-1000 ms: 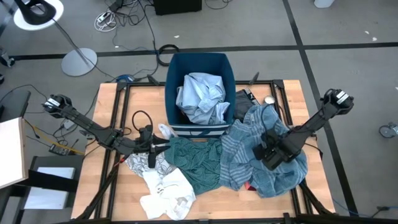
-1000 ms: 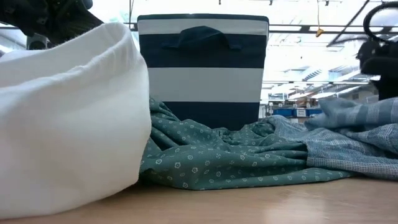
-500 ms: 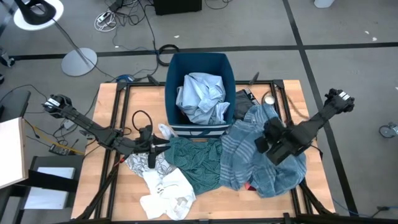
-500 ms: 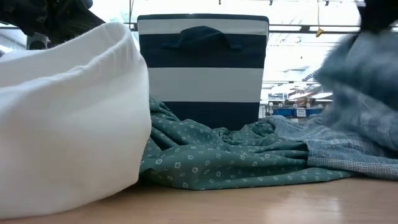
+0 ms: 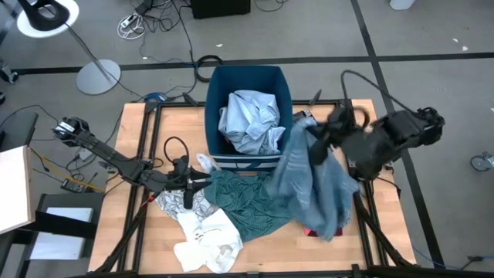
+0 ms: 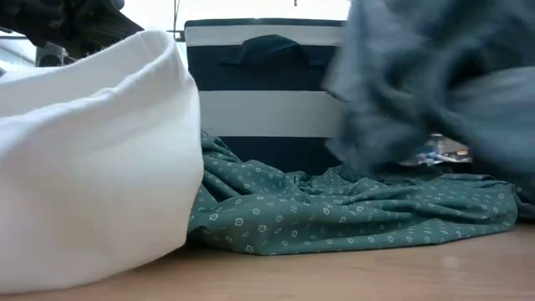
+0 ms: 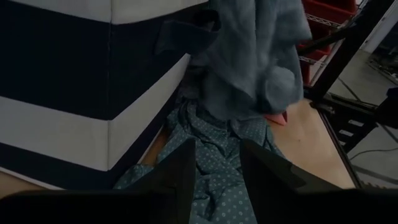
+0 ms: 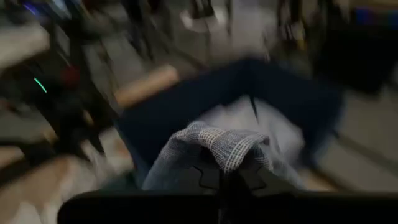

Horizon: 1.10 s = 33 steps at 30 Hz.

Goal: Sort clothes
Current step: Put the blue shirt into the blue bin

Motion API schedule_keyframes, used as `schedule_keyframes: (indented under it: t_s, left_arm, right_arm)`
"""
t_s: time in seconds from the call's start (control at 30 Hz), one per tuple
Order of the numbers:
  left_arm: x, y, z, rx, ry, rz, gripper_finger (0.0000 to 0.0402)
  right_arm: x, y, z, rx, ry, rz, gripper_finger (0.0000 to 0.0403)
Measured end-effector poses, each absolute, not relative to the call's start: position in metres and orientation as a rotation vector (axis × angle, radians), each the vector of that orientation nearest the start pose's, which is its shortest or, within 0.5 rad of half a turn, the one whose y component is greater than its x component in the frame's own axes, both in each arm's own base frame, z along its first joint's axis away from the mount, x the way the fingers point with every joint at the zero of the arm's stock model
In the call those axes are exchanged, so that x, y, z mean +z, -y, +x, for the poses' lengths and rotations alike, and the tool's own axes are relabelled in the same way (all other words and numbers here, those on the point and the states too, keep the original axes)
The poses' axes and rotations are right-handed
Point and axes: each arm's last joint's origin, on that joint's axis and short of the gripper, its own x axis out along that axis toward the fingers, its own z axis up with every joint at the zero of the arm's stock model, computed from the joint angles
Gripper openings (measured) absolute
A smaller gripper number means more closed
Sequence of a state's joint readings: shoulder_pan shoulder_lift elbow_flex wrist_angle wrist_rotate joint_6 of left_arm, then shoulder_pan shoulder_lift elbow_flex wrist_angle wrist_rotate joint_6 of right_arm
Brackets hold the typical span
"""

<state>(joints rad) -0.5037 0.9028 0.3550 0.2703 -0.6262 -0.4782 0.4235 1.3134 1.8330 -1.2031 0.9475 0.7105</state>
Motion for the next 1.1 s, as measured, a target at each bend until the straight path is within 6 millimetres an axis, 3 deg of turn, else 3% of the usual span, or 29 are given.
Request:
schedule_keyframes:
  t_s: [0.23, 0.33, 0.43, 0.6, 0.8, 0.97, 1.1]
  left_arm:
    - [0.209, 0.074, 0.17, 0.174, -0.199, -0.326, 0.0131]
    - [0.209, 0.074, 0.17, 0.174, -0.201, -0.324, 0.0131]
    - [0.209, 0.074, 0.17, 0.173, -0.201, -0.315, 0.0131]
    - [0.209, 0.074, 0.17, 0.172, -0.201, -0.302, 0.0131]
    - [0.209, 0.074, 0.17, 0.172, -0.204, -0.3, 0.0131]
    - [0.209, 0.074, 0.17, 0.173, -0.207, -0.293, 0.0131]
    - [0.208, 0.074, 0.17, 0.174, -0.213, -0.289, 0.0131]
  right_arm:
    - [0.566, -0.035, 0.228, -0.682, 0.071, 0.029, 0.0001]
    - [0.584, -0.018, 0.245, -0.7, 0.191, -0.032, 0.0001]
    - [0.588, 0.002, 0.27, -0.688, 0.264, -0.07, 0.0001]
    - [0.578, 0.041, 0.322, -0.587, 0.337, -0.144, 0.0001]
    - [0.547, 0.083, 0.374, -0.594, 0.266, -0.191, 0.0001]
    - [0.512, 0.105, 0.39, -0.612, -0.006, -0.172, 0.0001]
    - [0.478, 0.114, 0.384, -0.621, -0.327, -0.052, 0.0002]
